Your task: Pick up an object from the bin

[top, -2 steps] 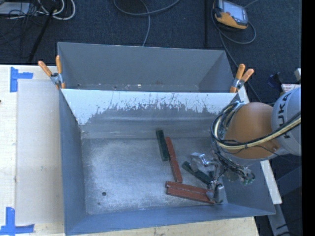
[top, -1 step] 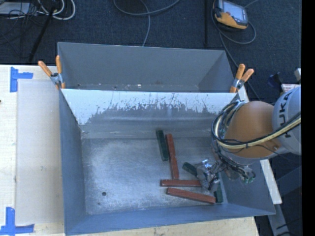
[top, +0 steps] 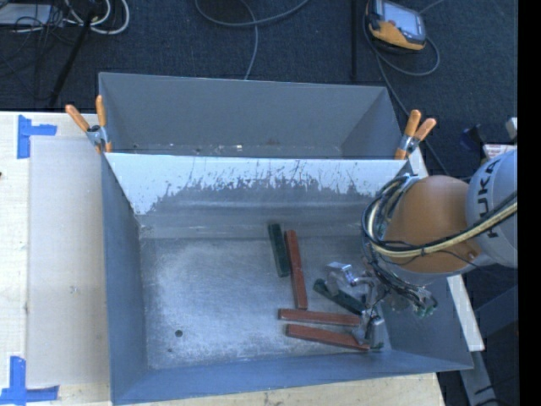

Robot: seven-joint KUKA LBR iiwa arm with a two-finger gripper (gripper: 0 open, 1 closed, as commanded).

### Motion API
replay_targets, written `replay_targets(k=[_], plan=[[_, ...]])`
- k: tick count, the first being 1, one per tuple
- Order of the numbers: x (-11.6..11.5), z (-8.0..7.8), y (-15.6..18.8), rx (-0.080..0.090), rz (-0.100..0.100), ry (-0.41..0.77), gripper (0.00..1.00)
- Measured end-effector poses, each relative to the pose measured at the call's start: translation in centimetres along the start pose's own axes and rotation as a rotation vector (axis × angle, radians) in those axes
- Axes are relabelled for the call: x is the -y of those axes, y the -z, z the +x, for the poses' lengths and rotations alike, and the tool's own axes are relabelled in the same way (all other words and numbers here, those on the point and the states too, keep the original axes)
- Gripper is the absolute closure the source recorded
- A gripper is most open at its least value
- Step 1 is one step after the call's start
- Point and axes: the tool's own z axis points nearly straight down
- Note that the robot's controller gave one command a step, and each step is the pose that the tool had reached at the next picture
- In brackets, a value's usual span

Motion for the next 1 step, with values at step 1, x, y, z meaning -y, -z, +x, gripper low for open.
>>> replay_targets(k=[1], plan=[[0.15,-0.06,0.45,-0.003,0.001,0.001,1.00]])
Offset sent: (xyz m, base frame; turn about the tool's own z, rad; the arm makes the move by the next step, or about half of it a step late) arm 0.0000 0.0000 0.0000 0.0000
